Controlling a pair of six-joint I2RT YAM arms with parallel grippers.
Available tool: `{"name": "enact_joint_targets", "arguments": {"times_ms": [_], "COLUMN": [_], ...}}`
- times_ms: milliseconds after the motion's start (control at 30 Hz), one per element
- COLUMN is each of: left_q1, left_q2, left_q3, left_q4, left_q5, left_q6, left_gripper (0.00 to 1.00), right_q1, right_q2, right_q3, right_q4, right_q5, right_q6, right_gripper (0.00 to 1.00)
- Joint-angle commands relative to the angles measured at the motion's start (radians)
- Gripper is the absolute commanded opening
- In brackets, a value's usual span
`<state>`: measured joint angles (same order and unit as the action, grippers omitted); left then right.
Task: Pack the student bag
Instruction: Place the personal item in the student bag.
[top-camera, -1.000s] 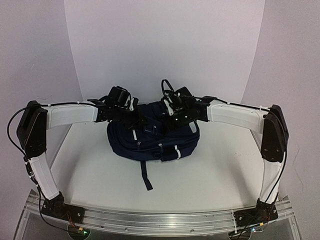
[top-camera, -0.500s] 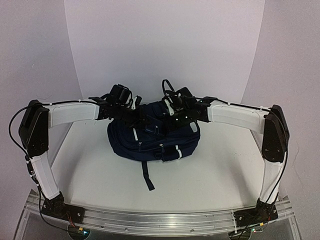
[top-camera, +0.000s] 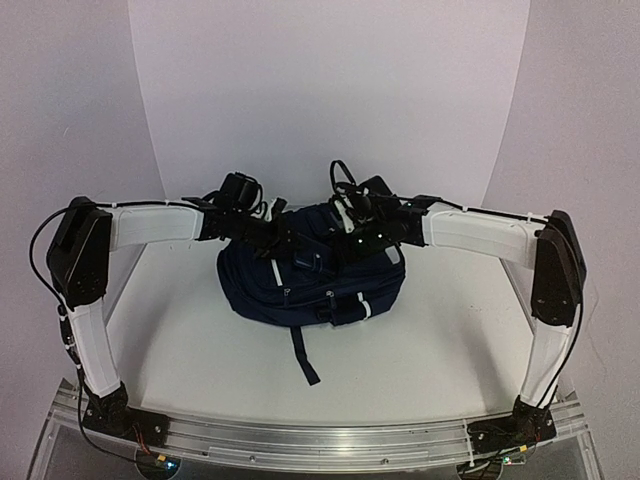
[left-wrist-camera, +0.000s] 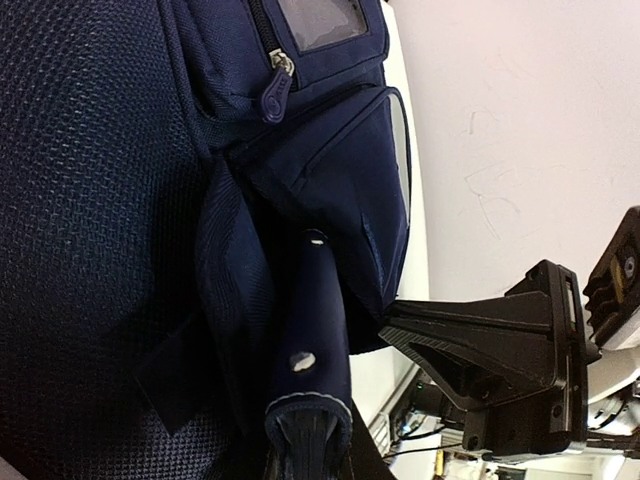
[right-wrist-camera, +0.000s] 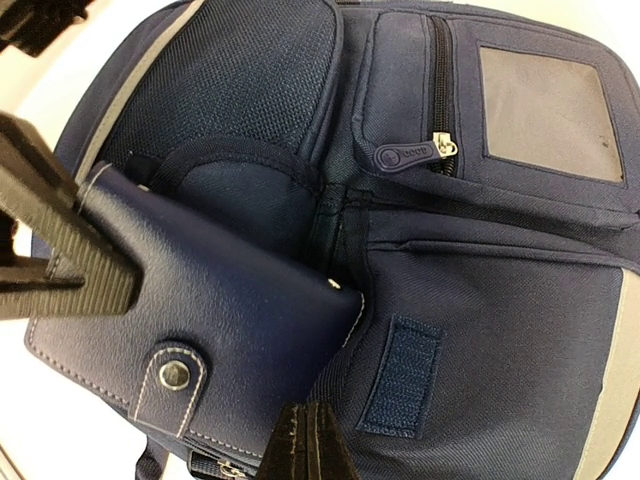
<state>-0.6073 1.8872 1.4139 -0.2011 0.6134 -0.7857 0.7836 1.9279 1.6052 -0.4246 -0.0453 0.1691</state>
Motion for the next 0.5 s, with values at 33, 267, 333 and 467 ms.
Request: {"name": "enact_joint_targets", "arguments": {"times_ms": [33, 267, 333, 467], "left_q1": [0.016, 0.024, 0.014, -0.007], "left_q2": [-0.004, -0.058, -0.062, -0.055], "left_q3": [-0.105, -0.177, -0.169, -0.114], "left_q4": [0.156, 0.284, 0.277, 0.177], "left_q5": [0.076, -0.089, -0.111, -0.068], "left_q6": [-0.154, -0.234, -0.224, -0.145], "left_gripper": [0.0, 0.0, 0.0, 0.0], "right_q1": [-0.001, -0.001, -0.001, -0.001], "right_q2": [-0.13, -0.15, -0.145, -0.131], "right_q3": [-0.015, -0.073, -0.07, -0.042], "right_q4": [0.124, 0.124, 0.124, 0.123], "right_q5": [-0.064, -0.09, -0.08, -0.05], "right_q6": [-0.012, -0.011, -0.006, -0.004], "right_gripper": [0.0, 0.0, 0.0, 0.0]}}
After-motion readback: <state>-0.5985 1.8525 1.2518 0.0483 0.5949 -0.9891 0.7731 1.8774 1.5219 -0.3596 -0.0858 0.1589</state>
